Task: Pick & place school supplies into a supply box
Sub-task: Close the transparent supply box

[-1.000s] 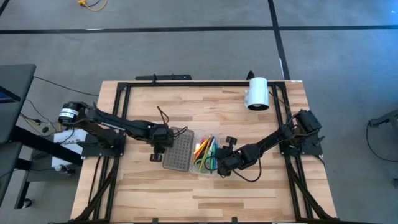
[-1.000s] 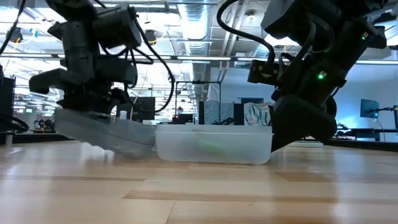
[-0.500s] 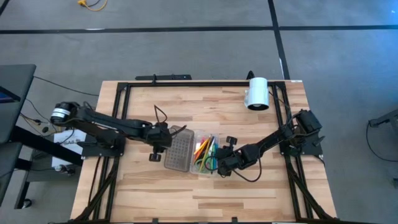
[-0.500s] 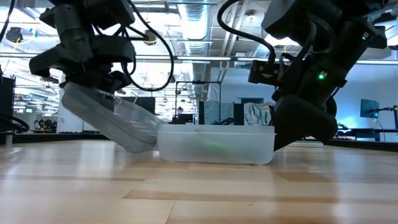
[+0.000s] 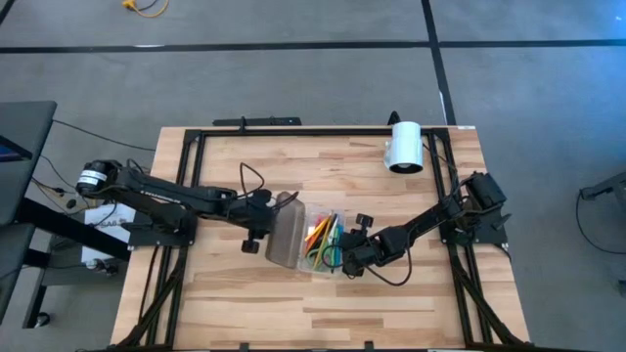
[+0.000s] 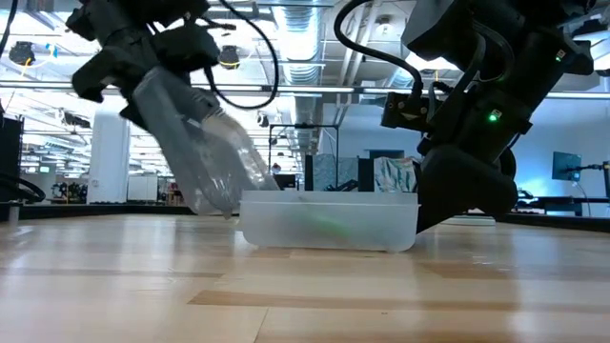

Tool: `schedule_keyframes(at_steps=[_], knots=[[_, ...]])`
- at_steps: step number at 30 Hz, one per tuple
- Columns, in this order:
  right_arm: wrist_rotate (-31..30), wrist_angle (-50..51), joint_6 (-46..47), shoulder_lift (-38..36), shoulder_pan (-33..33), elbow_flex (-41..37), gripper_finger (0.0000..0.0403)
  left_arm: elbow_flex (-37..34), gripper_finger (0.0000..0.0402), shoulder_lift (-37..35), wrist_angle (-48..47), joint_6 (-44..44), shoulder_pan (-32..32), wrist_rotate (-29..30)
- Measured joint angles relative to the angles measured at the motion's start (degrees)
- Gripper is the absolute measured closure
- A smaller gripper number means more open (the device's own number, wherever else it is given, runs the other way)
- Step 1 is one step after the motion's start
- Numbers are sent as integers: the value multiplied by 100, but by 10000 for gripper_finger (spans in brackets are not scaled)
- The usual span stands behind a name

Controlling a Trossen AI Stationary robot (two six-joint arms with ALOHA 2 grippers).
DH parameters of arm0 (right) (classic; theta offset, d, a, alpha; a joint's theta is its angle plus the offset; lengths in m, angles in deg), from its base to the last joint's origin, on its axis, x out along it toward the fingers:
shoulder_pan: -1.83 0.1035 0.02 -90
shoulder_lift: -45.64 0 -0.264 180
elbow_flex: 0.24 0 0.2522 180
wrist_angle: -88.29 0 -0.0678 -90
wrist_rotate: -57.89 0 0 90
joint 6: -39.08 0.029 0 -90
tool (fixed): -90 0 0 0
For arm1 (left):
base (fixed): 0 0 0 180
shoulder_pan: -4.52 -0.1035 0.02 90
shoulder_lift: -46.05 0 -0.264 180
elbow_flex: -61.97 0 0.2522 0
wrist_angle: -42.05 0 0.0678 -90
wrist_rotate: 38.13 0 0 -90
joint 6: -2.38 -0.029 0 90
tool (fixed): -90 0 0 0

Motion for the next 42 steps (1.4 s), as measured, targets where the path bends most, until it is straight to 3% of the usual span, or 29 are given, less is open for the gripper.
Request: schedule_keyframes(at_steps=[18, 42], knots=[[-187, -7, -12, 2, 2, 2, 339, 168, 288, -4, 633, -389, 336, -15], [-650, -129, -434, 22, -452, -13, 339, 173, 288, 157, 1638, -668, 347, -658]])
